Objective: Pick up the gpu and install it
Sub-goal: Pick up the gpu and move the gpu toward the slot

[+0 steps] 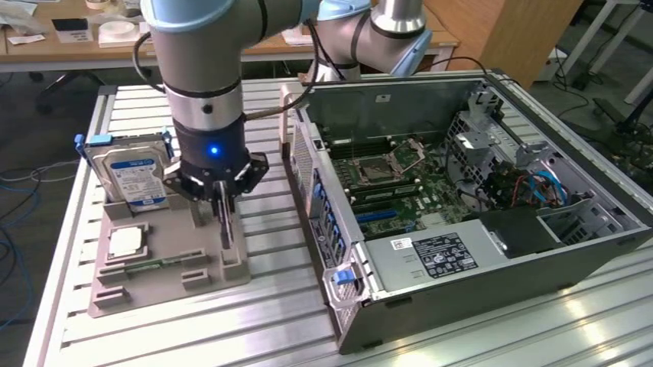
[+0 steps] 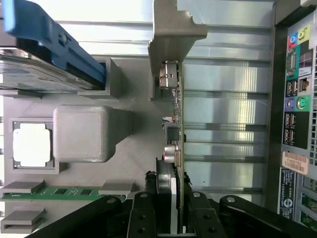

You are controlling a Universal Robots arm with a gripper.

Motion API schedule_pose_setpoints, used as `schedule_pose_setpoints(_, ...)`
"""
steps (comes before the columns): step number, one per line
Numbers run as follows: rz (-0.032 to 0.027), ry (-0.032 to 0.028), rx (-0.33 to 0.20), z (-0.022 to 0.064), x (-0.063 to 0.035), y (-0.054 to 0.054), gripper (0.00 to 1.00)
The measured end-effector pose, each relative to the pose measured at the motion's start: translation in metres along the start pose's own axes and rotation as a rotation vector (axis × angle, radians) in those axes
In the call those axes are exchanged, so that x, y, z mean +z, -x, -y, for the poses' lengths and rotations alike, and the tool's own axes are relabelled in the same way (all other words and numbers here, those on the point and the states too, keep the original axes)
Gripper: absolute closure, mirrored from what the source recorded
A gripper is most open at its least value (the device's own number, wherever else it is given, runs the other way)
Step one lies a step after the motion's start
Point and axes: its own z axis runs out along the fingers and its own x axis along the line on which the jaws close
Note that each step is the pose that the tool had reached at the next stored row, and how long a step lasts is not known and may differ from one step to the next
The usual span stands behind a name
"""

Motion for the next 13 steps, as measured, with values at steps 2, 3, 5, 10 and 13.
schedule_pose_setpoints(2, 0.0001, 0.0001, 0.000, -0.0003, -0.0055, 0.000, 0.72)
schedule_pose_setpoints(3, 0.0001, 0.0001, 0.000, -0.0004, -0.0090, 0.000, 0.72)
schedule_pose_setpoints(5, 0.0000, 0.0000, 0.000, -0.0007, -0.0167, 0.000, 0.72)
schedule_pose_setpoints(10, 0.0001, 0.0000, 0.000, -0.0018, -0.0393, -0.001, 0.72)
schedule_pose_setpoints(13, 0.0001, 0.0001, 0.000, -0.0024, -0.0527, -0.001, 0.72)
